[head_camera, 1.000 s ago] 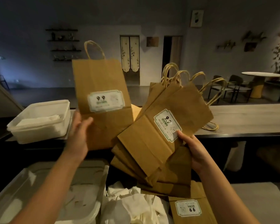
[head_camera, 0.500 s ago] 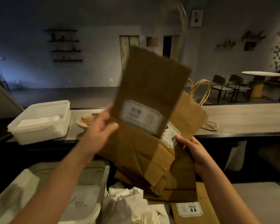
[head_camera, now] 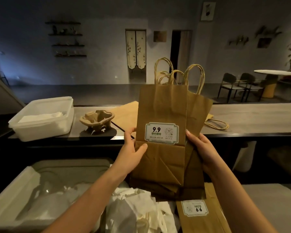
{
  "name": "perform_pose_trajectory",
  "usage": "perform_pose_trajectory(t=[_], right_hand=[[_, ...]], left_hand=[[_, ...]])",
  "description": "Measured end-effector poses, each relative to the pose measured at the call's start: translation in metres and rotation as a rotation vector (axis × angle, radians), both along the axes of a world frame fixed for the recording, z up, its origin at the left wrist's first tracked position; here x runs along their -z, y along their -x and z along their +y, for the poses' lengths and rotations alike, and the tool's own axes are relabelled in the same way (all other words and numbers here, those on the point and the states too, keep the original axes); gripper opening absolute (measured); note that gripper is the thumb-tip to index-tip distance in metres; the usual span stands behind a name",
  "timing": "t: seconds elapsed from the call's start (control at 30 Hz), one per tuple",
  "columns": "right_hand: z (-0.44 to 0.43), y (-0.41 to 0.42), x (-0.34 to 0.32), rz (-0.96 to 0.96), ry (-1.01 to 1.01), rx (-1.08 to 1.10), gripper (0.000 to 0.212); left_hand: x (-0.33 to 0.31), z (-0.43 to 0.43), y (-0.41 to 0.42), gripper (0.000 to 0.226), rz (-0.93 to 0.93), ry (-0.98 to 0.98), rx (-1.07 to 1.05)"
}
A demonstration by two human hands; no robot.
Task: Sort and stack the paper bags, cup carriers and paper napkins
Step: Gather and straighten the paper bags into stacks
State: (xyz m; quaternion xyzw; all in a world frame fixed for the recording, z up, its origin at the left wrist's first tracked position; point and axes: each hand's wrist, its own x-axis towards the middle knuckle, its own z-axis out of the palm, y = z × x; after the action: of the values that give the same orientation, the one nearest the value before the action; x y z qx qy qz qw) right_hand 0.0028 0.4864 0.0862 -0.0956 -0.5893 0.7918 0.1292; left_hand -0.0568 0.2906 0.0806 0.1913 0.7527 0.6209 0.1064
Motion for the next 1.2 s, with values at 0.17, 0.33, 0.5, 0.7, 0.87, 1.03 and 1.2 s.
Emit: perform_pose_trajectory(t=[0.17, 0.33, 0.5, 0.7, 0.87, 1.03, 1.2], right_hand=[[-0.004, -0.002, -0.002, 0.024, -0.083, 0.076, 0.037], [0.008, -0.026, 0.004, 0.093, -0.362, 0.095, 0.035], [0.037, -0.05, 0.053, -0.026, -0.293, 0.121, 0.031], [0.054, -0.07, 0.114, -0.178, -0.225, 0.112, 0.047], [0.047, -0.072, 0.129, -0.218, -0.185, 0.099, 0.044], [0.054, -0.067, 0.123, -0.062, -0.266, 0.137, 0.111], [0.041, -0.054, 0.133, -0.056, -0.289, 0.15, 0.071]], left_hand=[[0.018, 0.023, -0.009, 0.048, -0.069, -0.064, 0.02], [0.038, 0.042, -0.028, 0.047, -0.081, -0.144, 0.051], [0.083, 0.061, -0.053, 0.055, -0.069, 0.024, 0.11], [0.121, 0.078, -0.059, 0.067, -0.155, 0.203, 0.116], [0.125, 0.083, -0.058, 0.067, -0.206, 0.246, 0.103], [0.127, 0.083, -0.049, 0.084, -0.207, 0.162, 0.116], [0.128, 0.088, -0.048, 0.085, -0.297, 0.08, 0.097]])
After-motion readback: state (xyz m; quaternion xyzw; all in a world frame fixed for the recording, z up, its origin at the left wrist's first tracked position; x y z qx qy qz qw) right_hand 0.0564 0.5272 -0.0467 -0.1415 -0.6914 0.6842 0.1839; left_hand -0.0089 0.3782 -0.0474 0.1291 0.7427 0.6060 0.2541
